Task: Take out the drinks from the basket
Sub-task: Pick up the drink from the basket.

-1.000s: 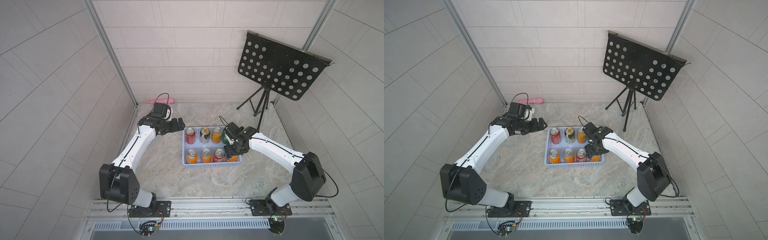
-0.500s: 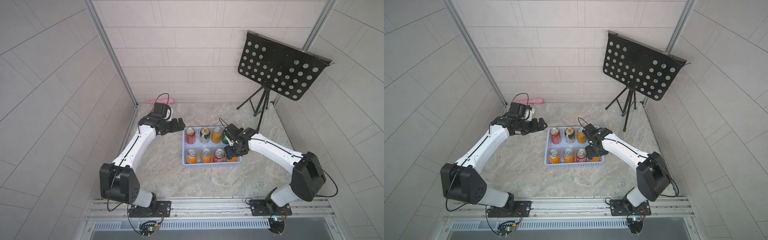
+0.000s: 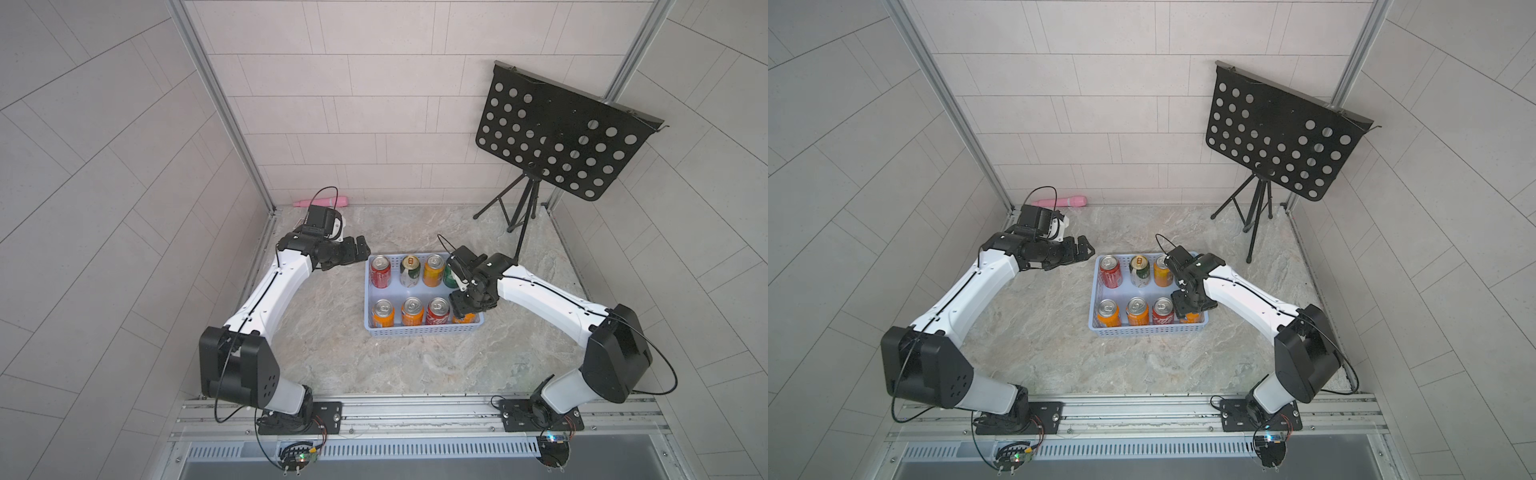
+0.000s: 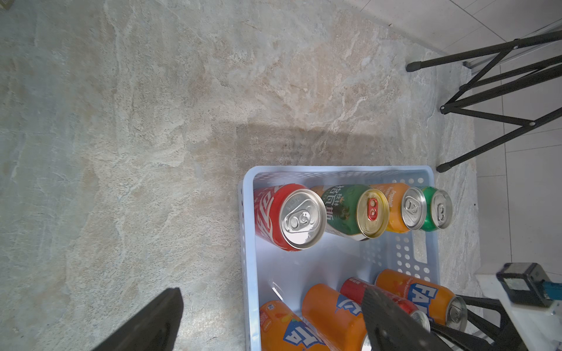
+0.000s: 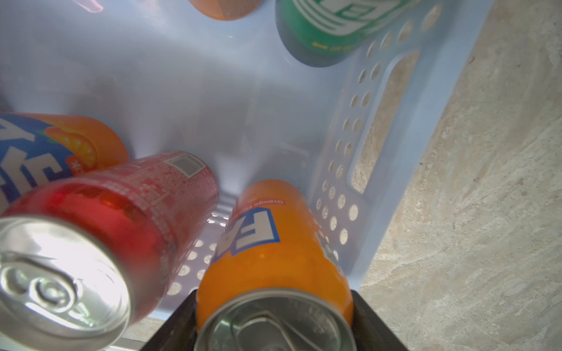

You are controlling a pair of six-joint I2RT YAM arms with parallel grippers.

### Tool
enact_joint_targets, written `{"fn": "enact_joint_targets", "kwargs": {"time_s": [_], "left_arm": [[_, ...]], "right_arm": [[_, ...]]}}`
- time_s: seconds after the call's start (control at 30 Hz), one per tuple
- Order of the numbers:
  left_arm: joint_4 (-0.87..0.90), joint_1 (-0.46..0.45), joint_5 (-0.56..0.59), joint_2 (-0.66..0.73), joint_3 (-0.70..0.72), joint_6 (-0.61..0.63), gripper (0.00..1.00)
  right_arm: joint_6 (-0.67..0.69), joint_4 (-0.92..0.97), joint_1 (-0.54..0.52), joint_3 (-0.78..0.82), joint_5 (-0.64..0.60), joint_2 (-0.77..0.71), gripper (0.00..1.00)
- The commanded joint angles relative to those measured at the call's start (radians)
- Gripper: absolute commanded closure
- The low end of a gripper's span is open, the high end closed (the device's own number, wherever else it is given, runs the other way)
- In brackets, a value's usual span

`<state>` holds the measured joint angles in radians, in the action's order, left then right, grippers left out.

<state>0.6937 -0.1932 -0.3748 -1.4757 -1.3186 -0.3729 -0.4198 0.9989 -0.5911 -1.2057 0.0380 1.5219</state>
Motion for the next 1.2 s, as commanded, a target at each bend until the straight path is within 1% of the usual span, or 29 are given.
{"fn": "enact_joint_targets", "kwargs": {"time_s": [0.0, 0.17, 0.33, 0.37, 0.53, 0.67, 0.77, 0.97, 1.17], "left_arm": [[-0.002, -0.005, 0.021, 0.022, -0.018, 0.008, 0.00], [-0.023, -0.012, 0.024, 0.037, -0.008, -0.002, 0.00], [-0.104, -0.024, -0.004, 0.056, 0.029, -0.061, 0.00], [-0.115, -0.029, -0.003, 0.061, 0.036, -0.070, 0.00], [-0.114, -0.047, 0.003, 0.075, 0.036, -0.077, 0.00], [-0.120, -0.060, 0.010, 0.074, 0.049, -0.079, 0.00], [-0.121, -0.067, 0.011, 0.077, 0.055, -0.087, 0.00], [-0.119, -0.083, 0.008, 0.085, 0.001, -0.087, 0.00], [-0.095, -0.105, -0.017, 0.050, -0.091, -0.083, 0.00]], "right_arm": [[0.002, 0.047, -0.006, -0.055, -0.036, -0.062, 0.88], [0.018, 0.085, -0.006, -0.097, -0.051, -0.070, 0.88], [0.029, 0.094, -0.006, -0.137, -0.054, -0.074, 0.90], [0.029, 0.097, -0.006, -0.146, -0.054, -0.074, 0.92], [0.040, 0.120, -0.004, -0.188, -0.053, -0.082, 0.94], [0.053, 0.135, 0.000, -0.218, -0.042, -0.092, 0.94], [0.061, 0.145, 0.005, -0.237, -0.055, -0.107, 0.94], [0.089, 0.175, 0.044, -0.287, -0.066, -0.129, 0.94], [0.118, 0.206, 0.083, -0.341, -0.065, -0.117, 0.94]]}}
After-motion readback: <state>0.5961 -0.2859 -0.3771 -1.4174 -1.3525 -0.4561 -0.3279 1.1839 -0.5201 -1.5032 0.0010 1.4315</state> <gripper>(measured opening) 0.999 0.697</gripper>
